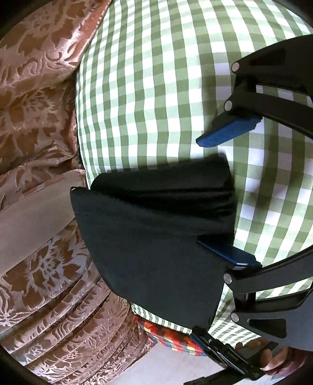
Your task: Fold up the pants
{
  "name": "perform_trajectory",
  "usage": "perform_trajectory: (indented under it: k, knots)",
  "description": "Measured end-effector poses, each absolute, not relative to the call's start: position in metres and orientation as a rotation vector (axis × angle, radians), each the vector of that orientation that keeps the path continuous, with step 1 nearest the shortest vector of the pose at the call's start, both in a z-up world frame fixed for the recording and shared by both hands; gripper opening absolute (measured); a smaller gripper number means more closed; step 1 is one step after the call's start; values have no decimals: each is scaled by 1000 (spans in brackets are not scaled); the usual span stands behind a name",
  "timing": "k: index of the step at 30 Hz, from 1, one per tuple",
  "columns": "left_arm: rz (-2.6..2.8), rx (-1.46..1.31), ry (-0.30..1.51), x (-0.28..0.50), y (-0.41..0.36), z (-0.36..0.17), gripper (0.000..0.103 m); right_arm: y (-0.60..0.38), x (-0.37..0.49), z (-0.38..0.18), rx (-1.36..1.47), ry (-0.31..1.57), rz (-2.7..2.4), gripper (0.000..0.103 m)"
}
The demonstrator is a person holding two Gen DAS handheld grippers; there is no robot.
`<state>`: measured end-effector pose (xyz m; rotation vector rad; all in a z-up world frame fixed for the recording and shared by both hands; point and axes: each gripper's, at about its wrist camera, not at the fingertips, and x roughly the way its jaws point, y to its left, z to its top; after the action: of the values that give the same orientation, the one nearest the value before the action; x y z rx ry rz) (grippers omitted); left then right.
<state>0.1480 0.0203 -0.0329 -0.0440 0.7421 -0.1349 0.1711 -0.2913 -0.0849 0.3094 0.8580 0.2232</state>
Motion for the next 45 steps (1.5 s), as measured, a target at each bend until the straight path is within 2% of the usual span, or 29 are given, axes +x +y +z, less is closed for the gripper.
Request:
perform_trajectory:
  k: [8,18,22,27,37,45]
  knots:
    - [-123,-42,709,131,16,-18,79,-284,152,-72,259,810,150,80]
    - [-83,-75,678,100,15,-2,91,-255,103,-49,159,700,21,95]
    - [-67,-59,668,80,10,1,91,-227,74,-52,127,668,-3,101]
    - [-67,-58,643,50,4,6,99,-200,46,-48,73,639,-14,101]
    - [-1,-65,590,17,0,28,99,-178,22,-20,20,578,-25,101]
    - [34,-59,560,9,1,35,99,-182,13,-21,26,566,-40,101]
